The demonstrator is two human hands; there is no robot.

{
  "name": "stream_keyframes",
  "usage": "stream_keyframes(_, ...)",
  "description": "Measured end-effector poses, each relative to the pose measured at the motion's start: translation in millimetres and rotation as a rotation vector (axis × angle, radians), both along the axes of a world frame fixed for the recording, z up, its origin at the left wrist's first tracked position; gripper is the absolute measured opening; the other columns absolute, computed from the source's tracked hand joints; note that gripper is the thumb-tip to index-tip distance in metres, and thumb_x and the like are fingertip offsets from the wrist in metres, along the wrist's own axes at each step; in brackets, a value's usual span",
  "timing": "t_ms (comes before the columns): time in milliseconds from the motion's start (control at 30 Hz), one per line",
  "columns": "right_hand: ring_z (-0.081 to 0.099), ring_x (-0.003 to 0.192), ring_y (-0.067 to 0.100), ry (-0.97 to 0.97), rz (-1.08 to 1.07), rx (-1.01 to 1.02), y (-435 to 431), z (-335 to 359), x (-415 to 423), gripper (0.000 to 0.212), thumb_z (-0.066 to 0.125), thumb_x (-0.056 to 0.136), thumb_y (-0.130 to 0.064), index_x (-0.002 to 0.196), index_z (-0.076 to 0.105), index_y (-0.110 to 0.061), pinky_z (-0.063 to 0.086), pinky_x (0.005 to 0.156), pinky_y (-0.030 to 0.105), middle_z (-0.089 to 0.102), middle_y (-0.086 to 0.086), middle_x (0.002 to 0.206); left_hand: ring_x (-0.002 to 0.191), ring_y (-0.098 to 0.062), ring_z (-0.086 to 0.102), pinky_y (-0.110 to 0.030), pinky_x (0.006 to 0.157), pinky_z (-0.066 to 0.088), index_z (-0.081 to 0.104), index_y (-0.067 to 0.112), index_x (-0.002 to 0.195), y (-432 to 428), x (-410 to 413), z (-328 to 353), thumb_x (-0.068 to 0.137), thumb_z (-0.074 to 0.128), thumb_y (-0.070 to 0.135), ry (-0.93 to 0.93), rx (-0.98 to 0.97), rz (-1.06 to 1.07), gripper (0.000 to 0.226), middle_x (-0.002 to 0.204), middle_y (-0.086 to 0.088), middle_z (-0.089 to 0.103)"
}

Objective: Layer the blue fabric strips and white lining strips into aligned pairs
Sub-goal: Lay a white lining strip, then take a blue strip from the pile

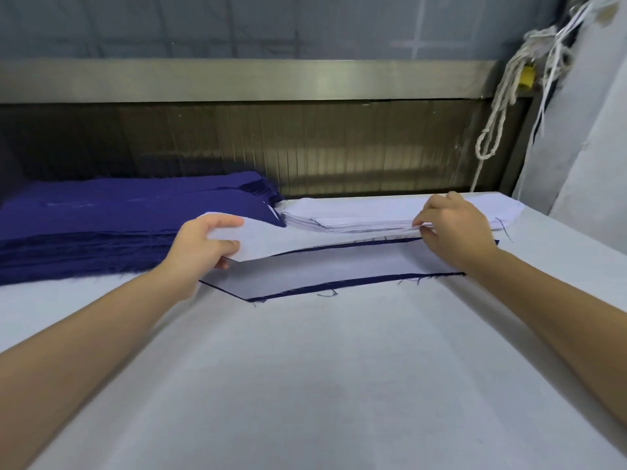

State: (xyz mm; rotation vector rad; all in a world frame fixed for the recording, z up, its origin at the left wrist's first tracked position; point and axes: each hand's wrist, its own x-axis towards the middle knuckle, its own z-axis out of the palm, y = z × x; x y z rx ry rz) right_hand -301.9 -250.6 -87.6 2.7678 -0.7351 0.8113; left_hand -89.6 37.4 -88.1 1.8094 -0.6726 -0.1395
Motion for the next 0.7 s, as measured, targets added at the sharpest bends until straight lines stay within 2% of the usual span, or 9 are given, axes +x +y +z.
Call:
stream_keyframes(67,0.052,0.098,0.028,0.007,-0.006,0.034,0,-3,-7,0.018,0.058,0.089,-0.011,0.099,0.073,-0.013,0.038,0.065,0.03,0.061,0.006,0.105,0.067,-0.015,0.055,-0.021,0.053,0.051,0.066,0.027,0.094,7,1,-3,0.087,0.06,0.0,-0.025,0.012,-0.002,0.029,0.104,0.002,0.058)
stream_keyframes(167,0.059,0.09,0.029,-0.016,-0.042,0.119,-1,-7,-17,0.016,0.059,0.09,-0.021,0.099,0.071,-0.015,0.041,0.066,0.031,0.059,0.002,0.109,0.063,-0.018,0.054,-0.03,0.065,0.049,0.068,0.028,0.089,15,1,-6,0.089,0.057,0.004,-0.037,0.017,-0.004,0.026,0.097,0.001,0.06)
stream_keyframes(233,0.06,0.091,0.03,-0.042,-0.074,0.167,-3,-8,-21,0.015,0.058,0.09,-0.02,0.098,0.071,-0.015,0.04,0.068,0.031,0.06,0.001,0.112,0.063,-0.012,0.057,-0.021,0.059,0.048,0.069,0.026,0.088,18,0,-5,0.089,0.058,0.004,-0.042,-0.006,-0.004,0.025,0.093,0.002,0.061)
stream_keyframes(300,0.059,0.096,0.029,-0.076,-0.086,0.224,-3,-9,-23,0.018,0.057,0.088,-0.01,0.099,0.071,-0.014,0.043,0.071,0.033,0.061,0.003,0.114,0.058,-0.003,0.057,-0.012,0.051,0.045,0.069,0.023,0.089,19,-1,-4,0.088,0.059,0.002,-0.047,-0.018,-0.004,0.023,0.086,0.003,0.062)
stream_keyframes(400,0.057,0.1,0.029,-0.143,-0.075,0.28,0,-8,-24,0.029,0.055,0.082,0.003,0.1,0.071,-0.013,0.047,0.076,0.037,0.062,0.005,0.115,0.056,0.0,0.058,-0.011,0.051,0.045,0.069,0.02,0.093,21,-1,-4,0.085,0.062,0.0,-0.051,-0.003,-0.003,0.023,0.078,0.003,0.062)
stream_keyframes(500,0.057,0.101,0.027,-0.223,-0.048,0.31,1,-9,-21,0.035,0.055,0.077,0.008,0.099,0.071,-0.012,0.047,0.079,0.036,0.062,0.005,0.113,0.054,0.004,0.058,-0.01,0.049,0.044,0.068,0.024,0.09,23,-1,-3,0.085,0.063,0.0,-0.062,0.002,-0.009,0.025,0.08,0.004,0.061)
stream_keyframes(567,0.056,0.1,0.025,-0.268,-0.041,0.352,-1,-10,-20,0.034,0.059,0.075,0.009,0.098,0.071,-0.013,0.043,0.078,0.032,0.062,0.004,0.113,0.063,-0.004,0.06,-0.018,0.059,0.047,0.068,0.029,0.086,24,0,-4,0.085,0.064,0.001,-0.067,0.017,-0.014,0.028,0.084,0.002,0.063)
stream_keyframes(633,0.055,0.101,0.023,-0.297,-0.029,0.382,-4,-12,-20,0.03,0.062,0.076,0.008,0.095,0.071,-0.013,0.041,0.08,0.029,0.062,0.004,0.112,0.078,-0.018,0.063,-0.033,0.074,0.052,0.068,0.029,0.086,25,0,-5,0.085,0.064,0.001,-0.058,0.033,-0.019,0.028,0.091,-0.003,0.065)
stream_keyframes(700,0.059,0.097,0.022,-0.359,-0.014,0.458,-8,-11,-22,0.027,0.058,0.08,0.008,0.089,0.07,-0.014,0.043,0.076,0.026,0.061,0.001,0.107,0.084,-0.027,0.064,-0.042,0.084,0.05,0.069,0.027,0.088,26,0,-6,0.085,0.063,0.0,-0.047,0.049,-0.022,0.028,0.093,-0.006,0.067)
